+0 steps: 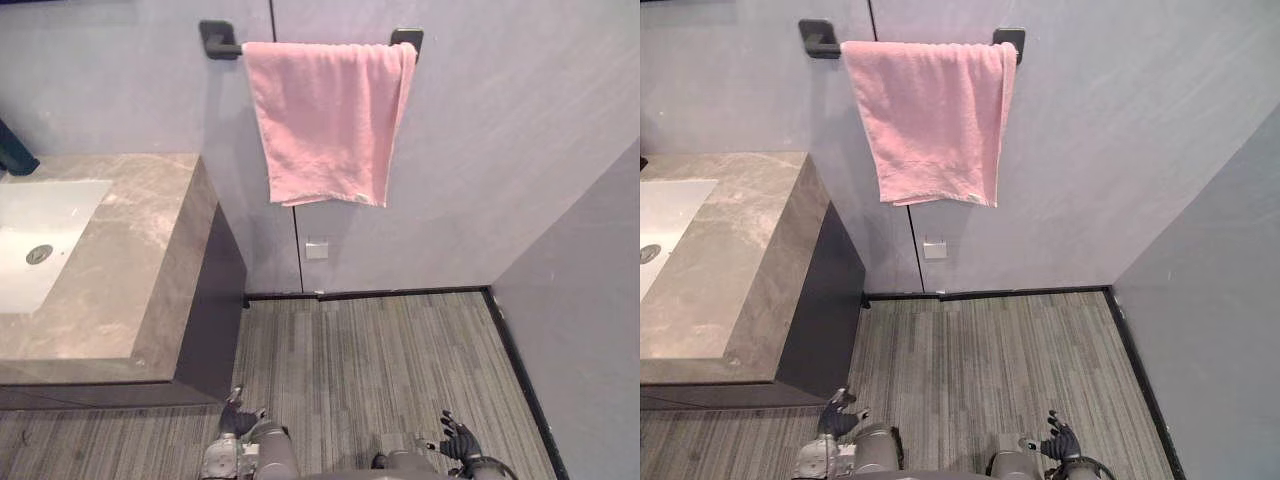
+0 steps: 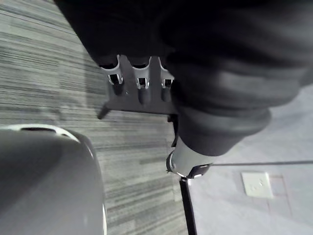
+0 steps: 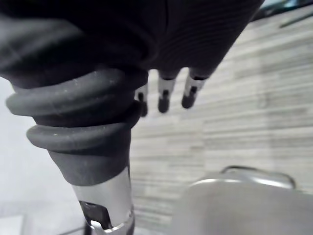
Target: Organize washtable
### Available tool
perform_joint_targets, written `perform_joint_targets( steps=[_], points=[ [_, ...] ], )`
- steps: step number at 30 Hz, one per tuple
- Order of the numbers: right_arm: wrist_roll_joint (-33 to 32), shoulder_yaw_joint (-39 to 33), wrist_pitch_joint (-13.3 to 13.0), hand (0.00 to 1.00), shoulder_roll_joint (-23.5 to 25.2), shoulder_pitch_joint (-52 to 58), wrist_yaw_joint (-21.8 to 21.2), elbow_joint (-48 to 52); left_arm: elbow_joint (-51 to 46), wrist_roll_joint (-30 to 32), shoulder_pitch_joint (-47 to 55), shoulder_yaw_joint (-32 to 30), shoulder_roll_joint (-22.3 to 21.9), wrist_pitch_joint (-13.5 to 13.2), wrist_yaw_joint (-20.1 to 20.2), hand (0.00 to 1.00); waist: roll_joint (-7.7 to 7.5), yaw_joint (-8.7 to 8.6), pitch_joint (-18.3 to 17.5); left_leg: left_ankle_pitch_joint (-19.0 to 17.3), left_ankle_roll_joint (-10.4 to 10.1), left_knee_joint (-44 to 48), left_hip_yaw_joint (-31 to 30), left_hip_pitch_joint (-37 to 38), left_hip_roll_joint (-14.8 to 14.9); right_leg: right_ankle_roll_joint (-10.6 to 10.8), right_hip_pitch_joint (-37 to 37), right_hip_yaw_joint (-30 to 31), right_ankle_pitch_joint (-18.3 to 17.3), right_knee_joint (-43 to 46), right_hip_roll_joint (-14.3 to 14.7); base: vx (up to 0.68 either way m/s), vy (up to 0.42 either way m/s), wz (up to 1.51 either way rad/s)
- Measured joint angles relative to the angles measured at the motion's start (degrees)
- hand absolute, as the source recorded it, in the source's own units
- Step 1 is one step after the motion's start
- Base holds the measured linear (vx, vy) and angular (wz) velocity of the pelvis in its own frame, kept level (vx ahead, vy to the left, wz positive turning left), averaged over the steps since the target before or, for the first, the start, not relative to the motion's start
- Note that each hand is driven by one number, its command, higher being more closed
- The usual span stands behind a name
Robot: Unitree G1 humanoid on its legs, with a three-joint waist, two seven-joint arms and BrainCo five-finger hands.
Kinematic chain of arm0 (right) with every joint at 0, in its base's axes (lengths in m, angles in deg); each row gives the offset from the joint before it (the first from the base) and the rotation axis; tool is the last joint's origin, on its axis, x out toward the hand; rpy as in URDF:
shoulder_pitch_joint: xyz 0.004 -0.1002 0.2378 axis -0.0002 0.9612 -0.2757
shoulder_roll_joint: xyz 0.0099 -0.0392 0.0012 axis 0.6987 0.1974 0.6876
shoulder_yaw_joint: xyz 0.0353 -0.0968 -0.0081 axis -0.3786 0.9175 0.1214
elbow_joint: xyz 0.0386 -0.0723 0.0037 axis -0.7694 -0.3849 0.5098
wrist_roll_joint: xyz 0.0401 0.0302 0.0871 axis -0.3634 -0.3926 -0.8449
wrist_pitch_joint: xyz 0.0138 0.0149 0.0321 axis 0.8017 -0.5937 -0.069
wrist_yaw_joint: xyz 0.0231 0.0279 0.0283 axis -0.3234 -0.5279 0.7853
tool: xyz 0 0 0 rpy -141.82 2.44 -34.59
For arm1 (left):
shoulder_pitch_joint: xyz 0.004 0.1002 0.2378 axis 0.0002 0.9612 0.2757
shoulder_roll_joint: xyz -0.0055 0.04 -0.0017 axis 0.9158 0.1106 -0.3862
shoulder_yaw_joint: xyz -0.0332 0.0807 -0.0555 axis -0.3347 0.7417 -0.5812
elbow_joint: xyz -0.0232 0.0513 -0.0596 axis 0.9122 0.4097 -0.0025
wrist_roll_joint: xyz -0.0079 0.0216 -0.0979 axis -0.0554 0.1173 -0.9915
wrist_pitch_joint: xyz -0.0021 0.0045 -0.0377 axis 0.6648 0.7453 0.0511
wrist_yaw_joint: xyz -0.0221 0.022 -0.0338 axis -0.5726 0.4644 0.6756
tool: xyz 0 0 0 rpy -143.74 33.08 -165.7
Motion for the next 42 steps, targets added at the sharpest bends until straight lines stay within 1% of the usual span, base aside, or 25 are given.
perform_joint_targets(
  steps=[1, 3, 4, 5, 6, 10, 11, 12, 15, 16, 18, 21, 24, 25, 26, 27, 28, 29, 31, 32, 34, 35, 37, 41, 42],
  points=[
    [0.0, -2.0, 0.6, 0.00, 0.4, -0.1, 0.0, -1.1, 0.5, 0.1, 0.3, -1.3, 0.0, 0.2, 0.0, 0.00, 0.41, 0.19, 0.1, -0.9, -0.5, -1.6, 0.4, 0.2, -1.0, 1.0, -0.3, 0.7, 1.2, -1.8, 0.7, -0.26, 0.266, -0.04],
    [0.3, -2.3, 1.3, 0.00, 1.9, 0.0, -0.1, -2.9, 2.6, 0.2, 1.5, -2.3, 1.9, 1.4, -0.1, 0.00, -2.15, -0.04, -1.6, -1.5, -1.4, -10.0, -0.7, 2.5, -4.4, -0.4, -0.3, 4.2, 3.2, -6.4, 0.7, -0.21, 0.160, 0.05],
    [1.4, -2.7, 1.3, 0.00, 2.4, -0.2, -0.1, -2.8, 2.6, 0.1, 1.9, -2.2, 2.2, 1.7, 0.0, 0.00, -2.34, -1.14, -1.7, -2.6, -1.7, -14.2, -0.9, 2.8, -5.3, -1.7, -0.6, 4.9, 5.7, -8.7, 1.1, -0.23, 0.121, 0.33],
    [2.0, -2.7, 1.3, 0.00, 2.3, -0.5, -0.1, -2.8, 2.6, 0.1, 2.0, -2.0, 2.3, 1.6, 0.1, 0.00, -2.33, -1.14, -1.7, -3.4, -0.5, -15.4, -1.0, 2.5, -5.8, -0.9, -0.9, 4.9, 6.8, -9.5, 0.9, -0.31, 0.141, 0.22],
    [2.3, -2.5, 1.5, 0.00, 2.2, -1.2, -0.2, -3.3, 2.7, 0.1, 2.3, -1.5, 2.6, 1.7, 0.2, 0.00, -2.77, -0.66, -1.6, -3.3, -0.2, -14.7, -0.8, 1.3, -6.5, 1.2, -1.6, 5.0, 8.7, -10.7, 0.0, -0.24, 0.111, -0.05],
    [2.4, -0.1, 1.5, 0.00, 2.0, -2.5, 0.0, -3.0, 2.6, 0.1, 3.6, 0.6, 4.2, 1.6, 0.4, 0.00, -3.74, -0.89, -1.9, -2.7, 1.1, -14.3, -0.1, -2.2, -8.6, 0.9, -4.6, 5.2, 9.2, -12.2, -1.6, -0.28, 0.087, -0.11],
    [2.7, 1.2, 1.7, 0.00, 0.9, -2.8, -0.1, -3.0, 2.6, 0.1, 3.4, 1.0, 3.9, 1.6, 0.4, 0.00, -2.72, -0.13, -1.6, -2.0, 2.3, -14.9, -1.0, -3.5, -8.0, -1.8, -5.3, 5.1, 7.3, -12.9, -1.5, -0.23, 0.053, -0.47],
    [3.3, 1.3, 2.0, 0.00, 0.2, -3.4, -0.2, -2.4, 2.8, 0.0, 3.4, 1.1, 2.9, 1.6, 0.3, 0.00, -1.50, 0.86, -1.1, -0.7, 3.5, -16.6, -0.1, -3.5, -7.2, -2.6, -6.9, 5.0, 6.3, -8.1, -0.9, -0.23, 0.048, -0.41],
    [4.4, 1.3, 2.1, 0.00, 0.7, -2.6, -0.1, -2.0, 2.7, 0.0, 3.5, 1.9, 3.6, 1.6, 0.2, 0.00, -2.53, 0.55, -1.6, 2.5, 3.2, -20.4, -2.2, -1.5, -9.6, 0.4, -7.0, 8.8, 3.7, 14.8, -0.3, -0.16, 0.019, 0.31],
    [4.5, 1.3, 2.1, 0.00, 1.1, -2.3, -0.1, -2.1, 2.7, 0.0, 3.5, 2.5, 4.1, 1.6, 0.2, 0.00, -3.15, 0.47, -2.0, 3.7, 3.0, -21.4, -3.7, -1.6, -11.2, 0.9, -5.0, 12.0, 3.2, 17.3, 0.5, -0.09, -0.029, 0.78],
    [4.6, 1.3, 2.1, 0.00, 1.3, -1.9, -0.3, -2.1, 2.6, 0.0, 2.8, 2.4, 4.0, 1.6, 0.1, 0.00, -3.52, 0.60, -2.6, 5.8, 2.5, -22.5, -6.6, -3.4, -13.8, 1.2, -2.7, 16.5, -0.6, 15.9, 1.5, -0.08, -0.130, 1.03],
    [5.1, 1.3, 2.6, 0.00, 1.2, -1.9, -0.2, -2.1, 0.5, -0.1, 2.3, 2.3, 3.2, 1.5, 0.1, 0.00, -3.96, 0.86, -3.1, 12.4, 1.8, -24.5, -15.4, -9.0, -18.2, 0.4, -0.2, 22.6, -8.2, 10.6, 2.5, -0.09, -0.276, 1.74],
    [6.4, 2.8, 2.6, 0.00, 0.9, -3.8, 0.2, -0.4, 0.0, -1.8, 1.5, 2.5, 2.7, 1.6, 0.0, 0.00, -3.79, 3.58, -2.9, 19.3, -0.2, -31.0, -21.0, -12.1, -18.6, -2.2, -1.6, 19.4, -12.5, 6.9, 3.8, -0.21, -0.320, 1.04],
    [6.7, 3.0, 2.5, 0.00, 0.7, -4.4, 0.3, -0.2, 0.1, -2.1, 1.5, 2.5, 2.3, 1.8, 0.0, 0.00, -2.86, 3.75, -2.3, 19.8, 0.1, -32.7, -21.4, -12.2, -17.6, -2.6, -2.0, 17.9, -12.3, 7.5, 4.4, -0.27, -0.257, 1.11],
    [6.8, 3.0, 2.5, 0.00, 1.2, -4.8, 0.5, 0.0, -0.1, -2.4, 1.5, 2.3, 2.0, 1.9, 0.0, 0.00, -2.09, 3.56, -1.8, 18.9, 1.2, -35.6, -19.7, -12.2, -15.6, -3.6, -2.5, 14.1, -11.6, 7.6, 4.9, -0.32, -0.239, 1.30],
    [7.0, 2.8, 2.6, 0.00, 1.7, -4.6, 0.7, 0.3, -0.3, -2.5, 1.0, 2.1, 2.3, 1.9, 0.1, 0.00, -3.18, 3.32, -1.0, 18.2, 2.0, -33.5, -15.7, -13.4, -14.7, -4.3, -2.6, 10.4, -11.2, 7.7, 3.7, -0.37, -0.261, 1.80],
    [7.4, 2.3, 2.6, 0.00, 2.4, -4.3, 1.0, 0.8, -0.7, -2.3, 0.8, 2.1, 2.7, 2.0, 0.1, 0.00, -3.41, 3.39, -0.6, 17.4, 3.0, -24.2, -9.9, -15.9, -13.9, -4.7, -2.7, 6.6, -11.0, 8.4, 1.8, -0.34, -0.232, 1.68],
    [7.7, 2.3, 2.6, 0.00, 2.1, -4.0, 1.2, 0.9, -0.9, -2.3, 0.7, 2.2, 2.4, 2.0, 0.0, 0.00, -3.47, 3.50, -0.5, 15.6, 5.3, -16.9, -5.7, -16.8, -12.9, -5.0, -2.4, 3.2, -10.8, 8.3, 0.6, -0.25, -0.160, 1.62],
    [8.2, 2.2, 2.3, 0.00, 1.8, -2.9, 1.3, 2.2, -1.0, -2.2, 0.8, 2.1, 2.3, 2.0, -0.1, 0.00, -3.35, 3.51, -0.7, 8.5, 7.7, -4.9, 1.8, -16.1, -9.0, -5.1, -2.1, -4.2, -10.5, 8.1, -2.0, -0.19, -0.082, 1.52],
    [8.2, 2.0, 2.3, 0.00, 1.9, -2.6, 1.4, 2.5, -1.1, -2.2, 0.7, 2.0, 2.5, 2.0, -0.2, 0.00, -3.50, 3.49, -0.8, 7.0, 8.1, -3.3, 3.3, -15.6, -7.6, -5.0, -2.0, -6.4, -10.4, 8.0, -2.6, -0.12, -0.014, 1.82],
    [8.2, -1.7, 2.1, 0.00, 2.6, -2.5, 1.8, 1.2, -0.7, -1.8, 0.2, -1.2, 2.9, 2.1, -0.5, 0.00, -3.99, 1.92, -1.3, 5.5, 8.3, -4.5, 9.3, -11.9, -0.7, -4.2, -2.4, -14.7, -9.8, 7.2, -5.4, -0.07, 0.068, 2.23],
    [8.3, -3.0, 2.0, 0.00, 2.5, -2.5, 1.9, 0.1, 0.5, -1.8, -0.2, -2.0, 3.1, 2.1, -0.9, 0.00, -3.07, 1.20, -2.0, 5.7, 7.4, -9.2, 10.2, -10.3, 0.5, -3.5, -2.5, -16.9, -9.4, 7.3, -6.4, -0.03, 0.206, 2.26],
    [7.8, -3.9, 2.2, 0.00, 2.4, -3.1, 2.1, -3.7, 3.5, -1.8, -0.8, -2.0, 4.0, 2.4, -1.5, 0.00, -4.19, 0.11, -2.1, 6.9, 4.6, -16.4, 10.3, -9.6, -4.1, -2.1, -1.9, -17.7, -7.3, 5.8, -7.6, 0.01, 0.220, 1.81],
    [5.3, -3.9, 1.8, 0.00, 3.1, -5.1, 2.2, -7.2, 6.0, -1.8, 0.5, -2.2, 5.8, 2.8, -1.7, 0.00, -4.93, 0.69, -2.7, 7.5, 3.6, -19.9, 5.9, -9.0, -7.8, 2.1, 4.9, -20.5, 0.4, -4.2, -7.6, 0.09, 0.299, 0.80],
    [4.3, -3.8, 1.7, 0.00, 3.5, -6.1, 2.2, -7.3, 7.2, -1.7, 0.8, -2.1, 5.8, 2.8, -1.7, 0.00, -4.37, 0.89, -3.0, 7.5, 3.6, -19.8, 5.5, -9.9, -8.7, 3.5, 5.5, -20.4, 3.1, -6.5, -7.6, 0.06, 0.357, 0.33]
  ],
)
